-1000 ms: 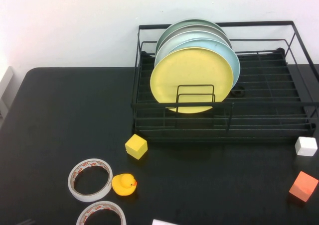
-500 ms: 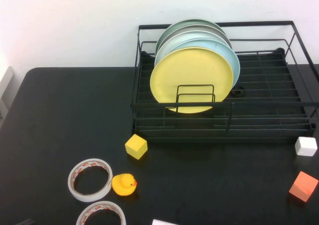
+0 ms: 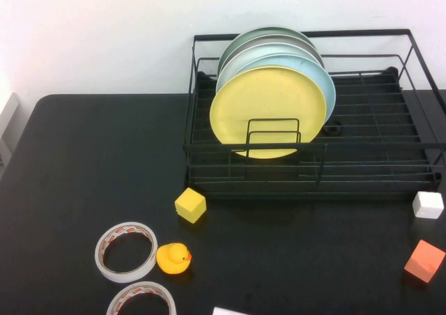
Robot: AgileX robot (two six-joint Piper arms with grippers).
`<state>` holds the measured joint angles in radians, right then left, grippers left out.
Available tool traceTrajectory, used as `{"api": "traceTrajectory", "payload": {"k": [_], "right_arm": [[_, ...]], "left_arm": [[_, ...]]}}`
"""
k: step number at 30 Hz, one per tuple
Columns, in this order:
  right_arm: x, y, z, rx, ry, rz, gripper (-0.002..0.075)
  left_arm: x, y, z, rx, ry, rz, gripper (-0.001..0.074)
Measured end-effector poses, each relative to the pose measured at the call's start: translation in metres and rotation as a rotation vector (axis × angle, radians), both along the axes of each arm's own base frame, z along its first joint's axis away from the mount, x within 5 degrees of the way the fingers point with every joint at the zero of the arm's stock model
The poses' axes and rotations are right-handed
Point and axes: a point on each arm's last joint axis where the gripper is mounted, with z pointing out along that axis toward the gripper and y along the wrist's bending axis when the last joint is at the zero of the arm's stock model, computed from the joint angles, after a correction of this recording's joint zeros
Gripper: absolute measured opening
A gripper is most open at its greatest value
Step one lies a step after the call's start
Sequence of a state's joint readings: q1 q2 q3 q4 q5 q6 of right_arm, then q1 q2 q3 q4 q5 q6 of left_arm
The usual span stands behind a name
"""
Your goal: Place plate on rack
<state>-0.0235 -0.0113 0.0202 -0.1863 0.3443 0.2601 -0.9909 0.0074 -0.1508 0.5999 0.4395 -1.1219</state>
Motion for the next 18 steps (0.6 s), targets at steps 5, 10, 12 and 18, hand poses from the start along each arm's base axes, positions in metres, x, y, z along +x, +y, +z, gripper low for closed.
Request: {"api": "traceTrajectory", "payload": {"k": [5, 10, 12, 18], "right_arm": [[0.0, 0.0, 0.0, 0.0, 0.0, 0.0, -0.0001], [0.0, 0.0, 0.0, 0.0, 0.0, 0.0, -0.0002], [0.0, 0.0, 0.0, 0.0, 0.0, 0.0, -0.0002], [0.0, 0.0, 0.0, 0.0, 0.0, 0.0, -0.0002]], "left_arm": [[-0.003, -0.001, -0.001, 0.07, -0.071, -0.043, 0.0], [-0.002, 0.0, -0.011, 0.15, -0.074, 0.041, 0.0], [-0.001, 0.002, -0.015, 0.144, -0.049, 0.144, 0.0], [0.008, 0.013, -0.033, 0.123, -0.039, 0.474, -0.0001]]}}
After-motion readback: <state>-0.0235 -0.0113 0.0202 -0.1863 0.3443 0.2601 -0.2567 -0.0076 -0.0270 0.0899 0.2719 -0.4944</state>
